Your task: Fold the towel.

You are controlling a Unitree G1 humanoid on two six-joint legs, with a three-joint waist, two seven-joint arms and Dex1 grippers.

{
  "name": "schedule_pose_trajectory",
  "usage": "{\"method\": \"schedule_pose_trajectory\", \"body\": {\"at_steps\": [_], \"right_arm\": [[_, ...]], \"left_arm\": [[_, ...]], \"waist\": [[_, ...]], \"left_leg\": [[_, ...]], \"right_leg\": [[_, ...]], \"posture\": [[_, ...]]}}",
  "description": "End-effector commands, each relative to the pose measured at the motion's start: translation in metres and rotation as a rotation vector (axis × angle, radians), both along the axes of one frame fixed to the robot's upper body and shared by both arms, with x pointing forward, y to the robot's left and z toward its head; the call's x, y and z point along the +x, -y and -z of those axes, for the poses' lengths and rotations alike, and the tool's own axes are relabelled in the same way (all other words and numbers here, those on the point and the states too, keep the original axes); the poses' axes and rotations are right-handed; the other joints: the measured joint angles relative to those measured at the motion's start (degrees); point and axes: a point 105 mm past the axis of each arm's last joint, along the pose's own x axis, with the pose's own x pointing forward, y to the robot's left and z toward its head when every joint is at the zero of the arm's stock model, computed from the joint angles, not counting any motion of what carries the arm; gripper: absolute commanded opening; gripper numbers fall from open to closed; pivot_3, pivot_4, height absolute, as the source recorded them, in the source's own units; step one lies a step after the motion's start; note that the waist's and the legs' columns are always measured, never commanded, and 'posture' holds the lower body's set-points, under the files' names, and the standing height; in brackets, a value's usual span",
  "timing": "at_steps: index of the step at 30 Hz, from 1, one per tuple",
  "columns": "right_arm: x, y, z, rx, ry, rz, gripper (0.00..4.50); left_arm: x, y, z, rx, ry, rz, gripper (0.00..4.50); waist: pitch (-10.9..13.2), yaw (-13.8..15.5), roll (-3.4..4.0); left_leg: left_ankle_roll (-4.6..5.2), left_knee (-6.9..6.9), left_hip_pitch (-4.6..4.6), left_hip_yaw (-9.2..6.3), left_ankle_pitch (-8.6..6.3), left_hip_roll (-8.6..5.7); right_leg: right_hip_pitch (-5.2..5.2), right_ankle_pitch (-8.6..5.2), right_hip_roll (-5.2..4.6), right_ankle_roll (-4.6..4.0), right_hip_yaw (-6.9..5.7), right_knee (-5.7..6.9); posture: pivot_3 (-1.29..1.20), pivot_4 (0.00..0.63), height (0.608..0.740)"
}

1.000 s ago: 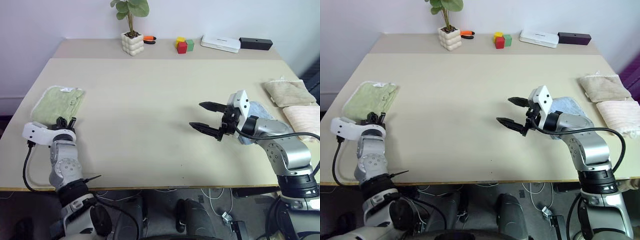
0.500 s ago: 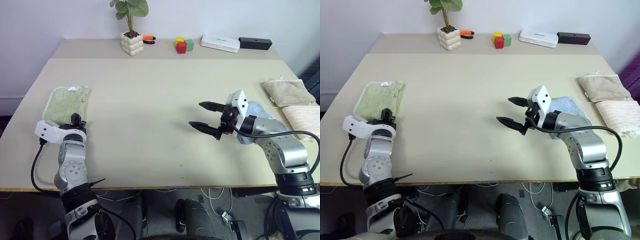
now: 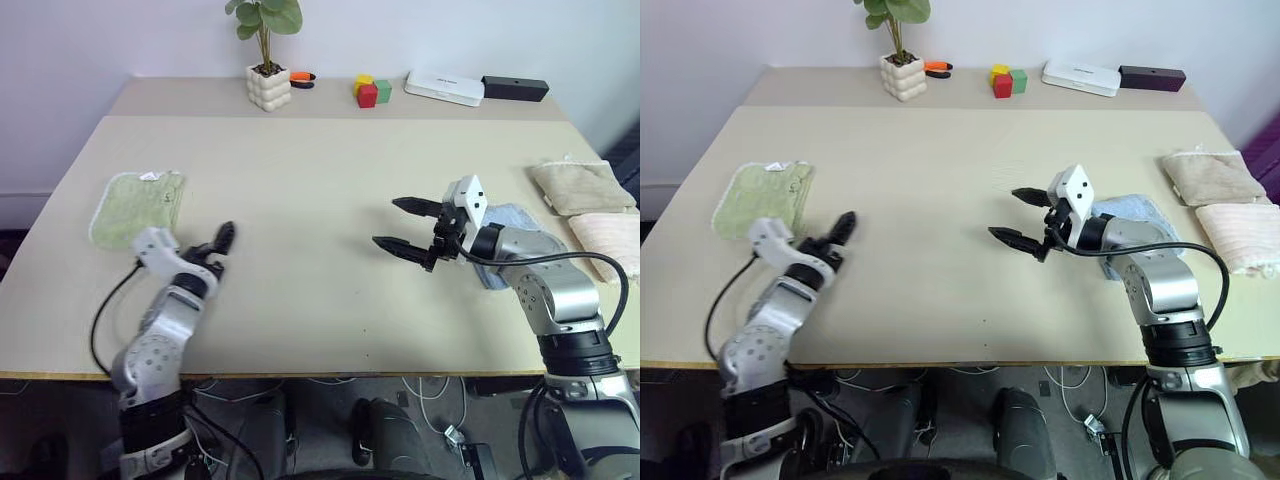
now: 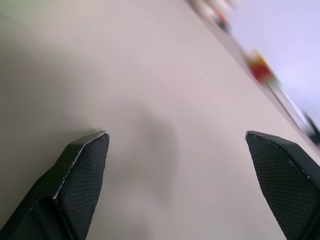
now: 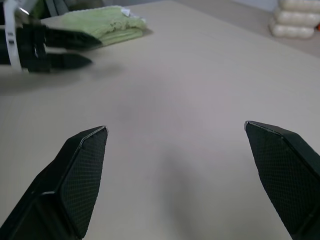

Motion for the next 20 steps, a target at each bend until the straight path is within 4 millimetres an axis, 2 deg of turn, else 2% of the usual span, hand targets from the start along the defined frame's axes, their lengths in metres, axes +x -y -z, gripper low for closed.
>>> {"method": "schedule_pose_trajectory", "body": {"at_steps": [1,3,6,7,11,13,15,20], "right_arm": [[0.002,0.003,-0.011,0.003,0.051,0.014,4.5],[0.002,0.012,-0.01,-0.012,0.062,0.043,4.5],[-0.001,0.024,-0.013,-0.026,0.064,0.066,4.5],[-0.002,0.025,-0.014,-0.033,0.069,0.072,4.5],[-0.01,0.019,-0.018,-0.039,0.076,0.079,4.5],[-0.015,0.019,-0.015,-0.047,0.068,0.083,4.5],[-0.018,0.019,-0.013,-0.048,0.064,0.095,4.5],[-0.022,0.022,-0.018,-0.052,0.059,0.105,4.5]], "left_arm": [[0.0,0.035,-0.007,0.22,0.091,0.188,4.45],[0.004,0.049,-0.013,0.438,0.204,0.27,4.45],[0.015,0.056,-0.026,0.529,0.304,0.312,4.45],[0.021,0.052,-0.031,0.565,0.344,0.319,4.45],[0.047,0.016,-0.057,0.817,0.512,0.317,4.45],[0.054,0.005,-0.069,0.842,0.573,0.345,4.45],[0.054,-0.003,-0.069,0.855,0.604,0.398,4.45],[0.04,-0.002,-0.05,0.806,0.592,0.564,4.45]], "waist": [[0.0,0.1,0.01],[0.0,0.1,0.02],[0.0,0.7,0.04],[0.0,0.7,0.03],[0.0,0.4,0.05],[0.0,0.5,0.06],[0.0,0.5,0.07],[0.0,0.5,0.07]], "left_leg": [[0.0,-0.02,0.0,0.02,0.0,0.0],[-0.05,-0.08,-0.03,0.06,0.03,0.0],[-0.1,-0.1,-0.05,0.09,0.05,0.02],[-0.09,-0.08,-0.11,0.08,0.05,0.02],[-0.09,-0.11,-0.18,0.09,0.05,0.07],[-0.15,-0.21,-0.18,0.1,0.09,0.11],[-0.14,-0.23,-0.22,0.12,0.09,0.11],[-0.04,-0.21,-0.26,0.2,0.03,0.07]], "right_leg": [[-0.02,0.01,0.02,0.02,0.0,0.02],[-0.11,0.02,0.06,0.02,0.0,0.04],[-0.17,0.01,0.08,-0.11,0.0,0.02],[-0.21,-0.02,0.06,-0.16,0.0,0.02],[-0.37,0.01,0.07,-0.17,0.01,0.03],[-0.44,0.06,0.14,-0.12,0.0,0.04],[-0.45,0.06,0.13,-0.11,-0.01,0.02],[-0.44,0.08,0.02,-0.06,0.0,-0.01]], "posture": [[0.0,0.15,0.74],[0.0,0.15,0.74],[0.0,0.15,0.74],[0.0,0.15,0.74],[0.0,0.15,0.74],[0.0,0.15,0.74],[0.0,0.15,0.74],[0.0,0.15,0.74]]}}
